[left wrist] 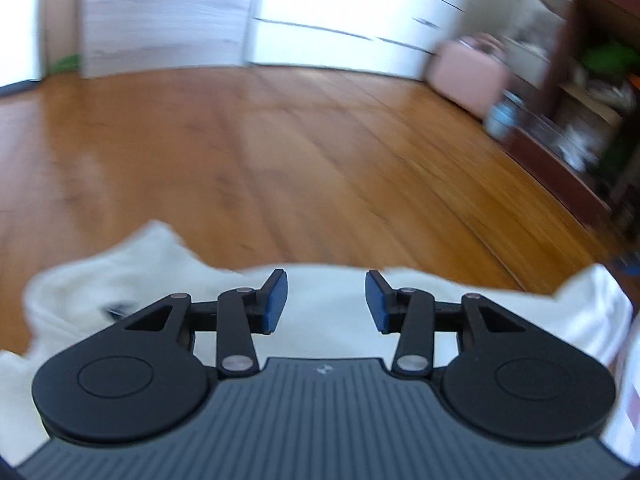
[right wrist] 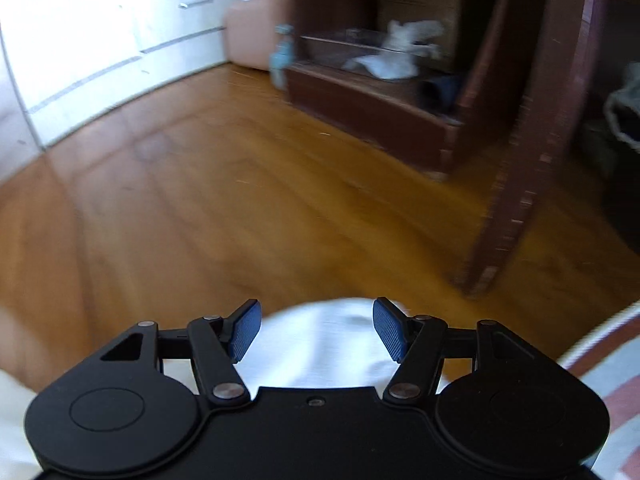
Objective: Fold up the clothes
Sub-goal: 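Release the jacket and hold both grippers open above it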
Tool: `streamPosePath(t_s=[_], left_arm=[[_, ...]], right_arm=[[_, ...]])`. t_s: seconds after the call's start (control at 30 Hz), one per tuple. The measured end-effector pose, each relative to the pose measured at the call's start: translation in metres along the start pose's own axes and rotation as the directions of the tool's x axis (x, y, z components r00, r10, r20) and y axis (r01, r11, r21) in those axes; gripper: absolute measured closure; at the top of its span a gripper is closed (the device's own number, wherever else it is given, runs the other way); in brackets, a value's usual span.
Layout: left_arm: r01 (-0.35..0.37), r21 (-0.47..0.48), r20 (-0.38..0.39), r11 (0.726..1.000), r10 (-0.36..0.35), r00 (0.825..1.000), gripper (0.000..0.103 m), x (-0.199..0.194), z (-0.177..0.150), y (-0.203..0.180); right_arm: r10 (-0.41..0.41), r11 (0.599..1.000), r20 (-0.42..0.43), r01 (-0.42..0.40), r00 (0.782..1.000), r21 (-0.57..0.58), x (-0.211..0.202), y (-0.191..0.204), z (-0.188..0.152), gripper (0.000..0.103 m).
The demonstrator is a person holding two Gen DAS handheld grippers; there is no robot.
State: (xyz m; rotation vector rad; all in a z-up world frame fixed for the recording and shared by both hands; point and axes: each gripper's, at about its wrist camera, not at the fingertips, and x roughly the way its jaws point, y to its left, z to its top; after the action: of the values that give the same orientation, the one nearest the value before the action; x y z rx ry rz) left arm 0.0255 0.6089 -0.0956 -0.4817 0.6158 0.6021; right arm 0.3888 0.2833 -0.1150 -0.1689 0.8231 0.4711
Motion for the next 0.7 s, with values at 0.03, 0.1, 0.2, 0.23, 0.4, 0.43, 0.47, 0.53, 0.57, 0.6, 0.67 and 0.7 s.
streamPosePath(t_s=[0.03, 0.1, 0.2, 0.23, 0.4, 0.43, 0.47, 0.53, 0.57, 0.6, 0.67, 0.7], left_arm=[[0.032, 0.000, -0.019, 0.999, -0.032, 0.999, 0.061, 0.003, -0.005, -0.008], [0.085, 0.002, -0.052, 0.996, -0.085, 0.995, 0.061, 0.011, -0.014, -0.024], [0.138, 0.024, -0.089, 0.990, -0.135, 0.987, 0.061, 0.023, -0.026, -0.046], [0.149, 0.038, -0.097, 0.988, -0.145, 0.985, 0.061, 0.026, -0.029, -0.054], [0.170, 0.062, -0.123, 0.984, -0.161, 0.979, 0.061, 0.047, -0.038, -0.079], [0.153, 0.064, -0.126, 0.986, -0.144, 0.981, 0.061, 0.050, -0.039, -0.083], [0.125, 0.071, -0.124, 0.990, -0.116, 0.986, 0.061, 0.053, -0.041, -0.086], [0.066, 0.088, -0.118, 0.994, -0.055, 0.991, 0.061, 0.055, -0.045, -0.088], [0.031, 0.098, -0.122, 0.995, -0.019, 0.992, 0.061, 0.060, -0.047, -0.088], [0.004, 0.106, -0.132, 0.994, 0.010, 0.991, 0.061, 0.065, -0.047, -0.088], [-0.023, 0.112, -0.117, 0.993, 0.036, 0.993, 0.061, 0.070, -0.048, -0.085], [-0.038, 0.110, -0.109, 0.993, 0.050, 0.993, 0.061, 0.068, -0.048, -0.084]], right_arm=[[-0.010, 1.000, -0.004, 0.010, 1.000, 0.005, 0.003, -0.005, -0.002, 0.030], [0.003, 1.000, -0.033, -0.003, 0.999, 0.016, 0.010, -0.014, -0.007, 0.013], [0.002, 0.999, -0.097, -0.007, 0.995, -0.053, 0.027, -0.012, -0.020, 0.013], [-0.012, 0.997, -0.105, 0.004, 0.994, -0.083, 0.033, -0.007, -0.024, 0.013], [-0.044, 0.967, -0.019, 0.037, 0.999, -0.251, 0.030, 0.026, -0.037, 0.098], [-0.060, 0.963, 0.035, 0.067, 0.998, -0.262, 0.023, 0.029, -0.033, 0.098], [-0.088, 0.959, 0.108, 0.113, 0.990, -0.261, 0.014, 0.029, -0.027, 0.099], [-0.140, 0.949, 0.221, 0.194, 0.965, -0.248, 0.000, 0.027, -0.015, 0.099], [-0.164, 0.946, 0.228, 0.218, 0.960, -0.239, -0.001, 0.023, -0.008, 0.099], [-0.176, 0.944, 0.207, 0.225, 0.962, -0.241, 0.001, 0.019, -0.003, 0.098], [-0.176, 0.943, 0.095, 0.195, 0.980, -0.269, 0.012, 0.014, 0.002, 0.091], [-0.183, 0.938, 0.053, 0.191, 0.982, -0.290, 0.016, 0.014, 0.000, 0.074]])
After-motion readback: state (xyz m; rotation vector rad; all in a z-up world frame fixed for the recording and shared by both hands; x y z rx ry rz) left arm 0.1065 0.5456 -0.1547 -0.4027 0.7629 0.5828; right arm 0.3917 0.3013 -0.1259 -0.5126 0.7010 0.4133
